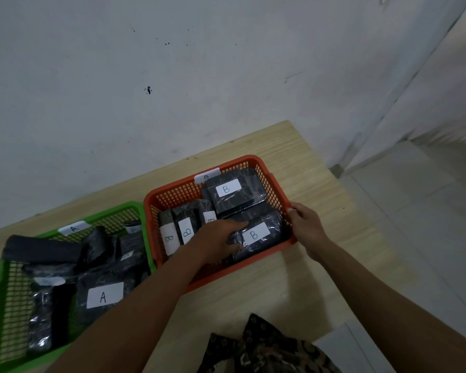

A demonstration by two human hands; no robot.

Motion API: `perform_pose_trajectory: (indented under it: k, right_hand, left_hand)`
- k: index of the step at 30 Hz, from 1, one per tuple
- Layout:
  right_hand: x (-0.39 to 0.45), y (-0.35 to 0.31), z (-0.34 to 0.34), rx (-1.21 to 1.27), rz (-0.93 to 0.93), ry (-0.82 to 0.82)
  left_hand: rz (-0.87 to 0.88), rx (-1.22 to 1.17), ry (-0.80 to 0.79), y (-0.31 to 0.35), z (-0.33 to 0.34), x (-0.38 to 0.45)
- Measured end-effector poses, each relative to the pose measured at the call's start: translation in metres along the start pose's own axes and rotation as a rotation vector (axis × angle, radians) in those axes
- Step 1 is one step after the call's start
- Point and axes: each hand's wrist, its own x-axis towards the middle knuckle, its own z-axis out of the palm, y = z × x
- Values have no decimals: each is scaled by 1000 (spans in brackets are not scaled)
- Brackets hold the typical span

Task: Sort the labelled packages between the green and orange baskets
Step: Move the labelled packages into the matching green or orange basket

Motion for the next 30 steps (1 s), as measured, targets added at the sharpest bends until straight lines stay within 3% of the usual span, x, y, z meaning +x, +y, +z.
perform_pose_trajectory:
  k: [4, 7, 12, 18, 25, 30]
  right_hand:
    - [-6, -5, 4, -289, -119, 44]
    - [-19, -16, 17, -416, -331, 100]
    - [-38, -40, 67, -602, -546, 131]
    - [-71, -59, 152, -599, -708, -138]
    - [-114, -58, 232, -657, -861, -419]
    - [-139, -52, 262, -754, -1037, -478]
  left_hand:
    - [16, -70, 150, -2, 1, -11]
    - [23, -53, 319, -12, -5, -26]
    - [-88, 35, 560, -45, -27, -72]
    - [-273, 66, 638, -91, -36, -155]
    - [-433, 11, 597, -129, -20, -234]
    - [-438, -78, 493, -146, -9, -259]
